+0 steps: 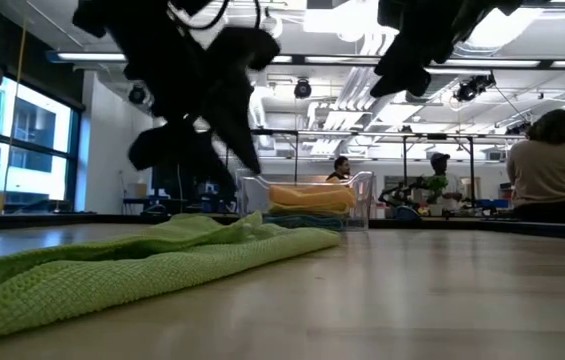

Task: Fold microfiber towels
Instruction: Fold the green towel

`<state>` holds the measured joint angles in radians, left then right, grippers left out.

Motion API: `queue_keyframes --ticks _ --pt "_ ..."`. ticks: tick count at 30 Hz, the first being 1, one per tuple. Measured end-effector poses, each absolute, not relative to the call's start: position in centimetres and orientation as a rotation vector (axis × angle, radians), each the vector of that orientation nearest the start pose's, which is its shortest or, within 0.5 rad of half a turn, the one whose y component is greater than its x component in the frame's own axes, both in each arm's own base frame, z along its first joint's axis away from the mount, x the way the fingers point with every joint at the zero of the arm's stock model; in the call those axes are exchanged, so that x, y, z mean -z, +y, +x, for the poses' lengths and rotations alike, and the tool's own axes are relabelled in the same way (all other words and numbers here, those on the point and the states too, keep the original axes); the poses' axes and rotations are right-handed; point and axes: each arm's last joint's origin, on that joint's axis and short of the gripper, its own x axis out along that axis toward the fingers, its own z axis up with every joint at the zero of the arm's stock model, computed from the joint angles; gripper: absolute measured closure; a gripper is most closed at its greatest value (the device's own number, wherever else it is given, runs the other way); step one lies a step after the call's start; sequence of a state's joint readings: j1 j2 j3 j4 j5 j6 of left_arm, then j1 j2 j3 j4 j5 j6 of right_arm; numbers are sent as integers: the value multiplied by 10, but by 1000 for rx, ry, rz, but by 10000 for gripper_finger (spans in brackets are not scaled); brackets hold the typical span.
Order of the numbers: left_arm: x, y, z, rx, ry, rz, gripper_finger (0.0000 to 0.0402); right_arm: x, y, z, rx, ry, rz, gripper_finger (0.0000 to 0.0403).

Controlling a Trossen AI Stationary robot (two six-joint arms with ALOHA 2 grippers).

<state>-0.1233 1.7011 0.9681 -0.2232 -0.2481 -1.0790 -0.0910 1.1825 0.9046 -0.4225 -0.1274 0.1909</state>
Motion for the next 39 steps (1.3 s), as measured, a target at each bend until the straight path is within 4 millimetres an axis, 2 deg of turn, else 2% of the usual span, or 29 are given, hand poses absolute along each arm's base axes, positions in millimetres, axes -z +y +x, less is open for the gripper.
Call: queue_keyframes --ticks 6,13,14,16,20,23,25,29,33,36,39 --pt "-151 -31 342 -665 730 -860 234 -285 -19 234 61 682 226 198" --pt "-135 -29 347 -783 766 -834 237 -289 -20 232 88 650 191 199" --pt "-133 -29 352 -775 752 -845 241 -289 -20 231 91 655 190 198" --pt "-130 -29 348 -794 780 -828 257 -291 -20 231 98 640 186 198" --pt "-133 -28 343 -853 787 -793 316 -293 -21 228 113 638 181 199" --pt "-147 -28 339 -880 767 -763 375 -294 -21 224 126 638 178 199" --pt "-164 -28 333 -899 742 -738 393 -294 -21 223 133 642 175 199" --pt "-191 -30 317 -929 703 -728 391 -295 -21 223 133 635 174 199" --pt "-217 -36 289 -1006 681 -701 398 -294 -21 225 134 641 176 202" --pt "-225 -42 266 -1081 729 -676 399 -293 -22 227 133 636 177 218" --pt "-224 -52 253 -1126 758 -675 400 -292 -22 228 134 637 178 250"
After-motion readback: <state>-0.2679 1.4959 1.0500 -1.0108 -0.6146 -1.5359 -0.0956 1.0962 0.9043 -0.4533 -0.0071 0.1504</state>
